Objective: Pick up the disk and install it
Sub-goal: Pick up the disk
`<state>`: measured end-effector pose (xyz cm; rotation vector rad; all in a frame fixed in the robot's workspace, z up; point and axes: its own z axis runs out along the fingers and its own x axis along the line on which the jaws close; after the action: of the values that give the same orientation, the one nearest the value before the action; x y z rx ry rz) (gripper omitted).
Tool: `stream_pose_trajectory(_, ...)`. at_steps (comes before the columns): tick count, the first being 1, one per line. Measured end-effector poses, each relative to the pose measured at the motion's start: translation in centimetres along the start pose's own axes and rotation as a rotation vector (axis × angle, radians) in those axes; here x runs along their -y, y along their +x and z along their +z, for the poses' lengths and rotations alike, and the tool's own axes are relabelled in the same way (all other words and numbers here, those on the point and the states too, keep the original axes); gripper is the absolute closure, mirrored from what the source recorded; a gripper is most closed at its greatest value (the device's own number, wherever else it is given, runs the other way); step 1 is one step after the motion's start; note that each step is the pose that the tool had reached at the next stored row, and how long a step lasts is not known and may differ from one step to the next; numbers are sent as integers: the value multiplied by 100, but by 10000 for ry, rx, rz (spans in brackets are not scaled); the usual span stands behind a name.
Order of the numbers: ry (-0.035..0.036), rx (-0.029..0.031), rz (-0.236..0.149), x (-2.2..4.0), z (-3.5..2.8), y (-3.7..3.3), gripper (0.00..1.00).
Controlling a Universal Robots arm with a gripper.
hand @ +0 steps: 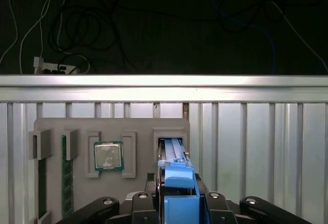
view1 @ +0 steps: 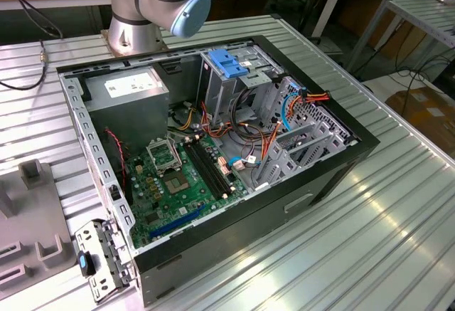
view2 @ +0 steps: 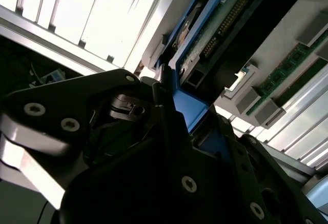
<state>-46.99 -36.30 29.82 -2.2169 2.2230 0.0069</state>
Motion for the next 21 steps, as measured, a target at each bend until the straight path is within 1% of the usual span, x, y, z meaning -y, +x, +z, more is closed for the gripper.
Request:
stream_pose_trajectory(2,-2,-1,0,0,-42,0,63)
stream_pose_trajectory(3,-1,0,0,0,-78,0,63)
stream_pose_trajectory(4,0,0,0,0,-99,-1,63)
stream_pose_trajectory(6,-1,0,0,0,-193,-1,63)
stream_pose_trajectory(14,0,0,0,0,-340,-2,63)
stream_pose_trajectory(21,-1,0,0,1,-514,-3,63)
